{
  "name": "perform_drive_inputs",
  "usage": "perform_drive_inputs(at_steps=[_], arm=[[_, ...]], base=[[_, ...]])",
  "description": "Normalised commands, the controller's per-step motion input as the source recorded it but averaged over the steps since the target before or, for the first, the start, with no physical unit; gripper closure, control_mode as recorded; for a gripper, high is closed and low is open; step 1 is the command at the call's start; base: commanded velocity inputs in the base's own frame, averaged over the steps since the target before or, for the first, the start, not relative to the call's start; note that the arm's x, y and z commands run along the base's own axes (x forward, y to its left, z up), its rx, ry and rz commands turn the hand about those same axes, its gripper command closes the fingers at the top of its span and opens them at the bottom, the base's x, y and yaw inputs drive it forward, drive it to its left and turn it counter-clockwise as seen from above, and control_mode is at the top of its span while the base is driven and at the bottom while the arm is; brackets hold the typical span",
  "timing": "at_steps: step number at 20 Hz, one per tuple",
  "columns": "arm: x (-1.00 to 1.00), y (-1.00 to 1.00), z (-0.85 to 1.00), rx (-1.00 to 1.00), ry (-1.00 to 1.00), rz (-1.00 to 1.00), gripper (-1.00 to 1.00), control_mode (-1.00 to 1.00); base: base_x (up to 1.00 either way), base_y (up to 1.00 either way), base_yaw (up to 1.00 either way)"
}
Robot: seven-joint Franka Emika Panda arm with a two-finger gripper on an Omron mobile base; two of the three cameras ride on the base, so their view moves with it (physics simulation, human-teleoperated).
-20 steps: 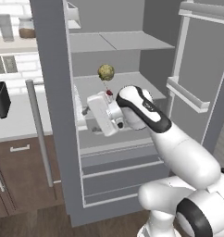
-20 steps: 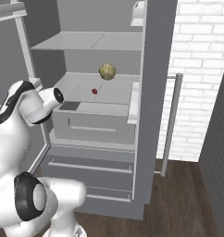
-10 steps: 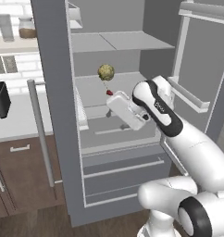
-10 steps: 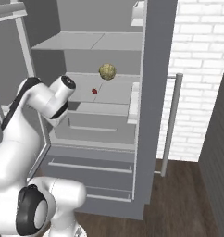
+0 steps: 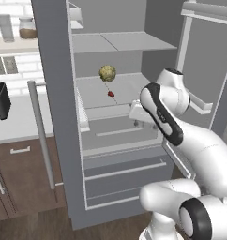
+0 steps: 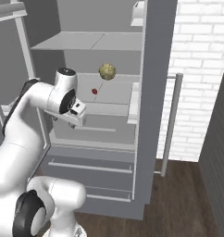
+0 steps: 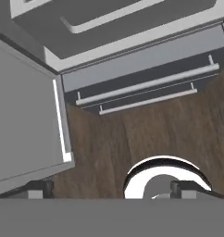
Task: Take the strawberry from the fridge and place it on top of the pancake, located on the dining counter.
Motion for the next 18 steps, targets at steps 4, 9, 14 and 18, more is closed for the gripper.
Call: perform_drive_inputs(at_steps=[4, 9, 14, 18], arm=[[-0.69, -0.7, -0.59, -0.45, -0.26, 0.0, -1.0, -1.0], [-0.47, -0.17, -0.24, -0.31, -0.13, 0.0, -1.0, -1.0], [-0.26, 0.12, 0.0, 0.01, 0.0, 0.0, -1.0, -1.0], [-0.37, 0.01, 0.02, 0.17, 0.0, 0.0, -1.0, -1.0]], base=[[0.0, 0.0, 0.0], [0.0, 0.0, 0.0], [0.0, 0.0, 0.0], [0.0, 0.0, 0.0]])
